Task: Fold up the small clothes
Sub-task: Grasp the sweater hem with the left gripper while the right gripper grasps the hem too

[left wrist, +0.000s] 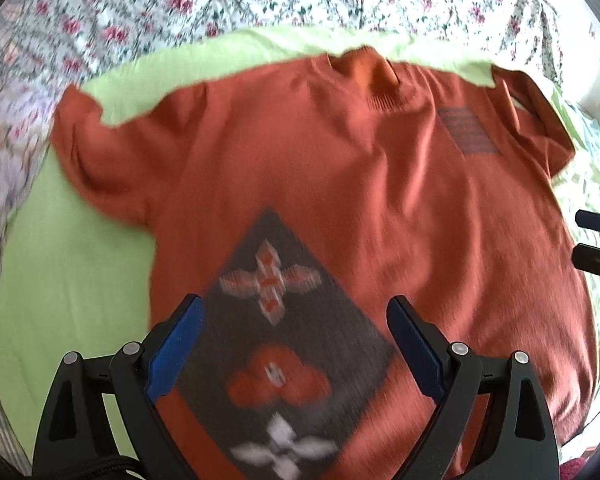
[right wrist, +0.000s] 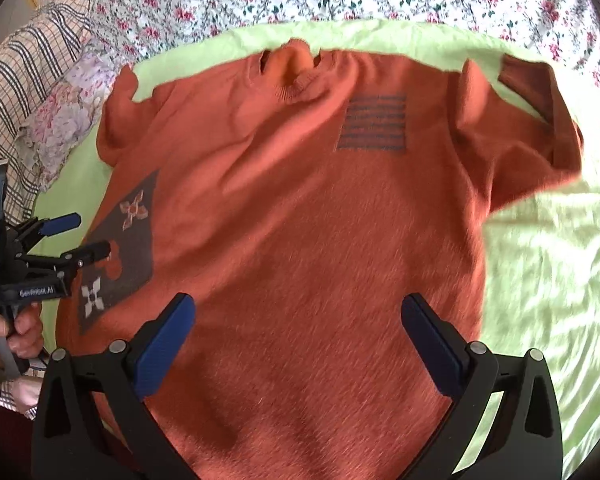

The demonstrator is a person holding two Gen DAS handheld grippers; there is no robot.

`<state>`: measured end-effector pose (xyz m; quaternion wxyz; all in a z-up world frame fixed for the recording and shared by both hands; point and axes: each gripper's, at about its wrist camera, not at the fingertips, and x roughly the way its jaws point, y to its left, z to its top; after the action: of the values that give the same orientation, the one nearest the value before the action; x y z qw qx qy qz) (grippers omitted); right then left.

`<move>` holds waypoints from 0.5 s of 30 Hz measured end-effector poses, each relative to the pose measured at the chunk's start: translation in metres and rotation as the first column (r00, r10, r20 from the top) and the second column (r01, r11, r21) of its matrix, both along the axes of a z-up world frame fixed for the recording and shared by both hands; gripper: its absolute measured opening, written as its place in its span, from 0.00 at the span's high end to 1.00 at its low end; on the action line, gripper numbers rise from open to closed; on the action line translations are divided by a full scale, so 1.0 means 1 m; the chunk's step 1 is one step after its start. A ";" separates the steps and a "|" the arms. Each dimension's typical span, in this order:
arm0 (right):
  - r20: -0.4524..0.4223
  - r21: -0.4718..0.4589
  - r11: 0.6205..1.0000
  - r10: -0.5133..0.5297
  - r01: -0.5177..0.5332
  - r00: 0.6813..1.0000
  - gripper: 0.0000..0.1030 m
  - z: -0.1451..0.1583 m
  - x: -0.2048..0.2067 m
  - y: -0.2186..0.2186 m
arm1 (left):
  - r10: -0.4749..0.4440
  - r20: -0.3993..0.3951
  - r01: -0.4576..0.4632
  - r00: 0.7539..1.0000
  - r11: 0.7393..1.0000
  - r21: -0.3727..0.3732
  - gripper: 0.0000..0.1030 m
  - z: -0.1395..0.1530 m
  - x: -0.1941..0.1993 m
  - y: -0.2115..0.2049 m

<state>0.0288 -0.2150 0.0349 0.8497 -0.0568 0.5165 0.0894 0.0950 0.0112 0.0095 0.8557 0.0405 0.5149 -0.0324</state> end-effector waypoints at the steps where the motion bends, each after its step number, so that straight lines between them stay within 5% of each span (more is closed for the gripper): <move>1: 0.005 -0.003 1.000 0.010 -0.010 1.000 0.01 0.003 0.009 -0.003 | -0.013 0.007 0.013 1.000 1.000 0.004 0.10 0.003 0.013 0.005; 15: 0.058 -0.056 0.993 0.106 -0.102 0.993 0.01 0.034 0.159 -0.045 | 0.037 0.001 -0.037 0.999 0.999 0.013 0.10 -0.004 0.211 0.084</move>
<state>0.1875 -0.2597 0.0691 0.8574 -0.1088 0.4889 0.1181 0.3059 0.0952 0.0052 0.8561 0.0368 0.5153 -0.0131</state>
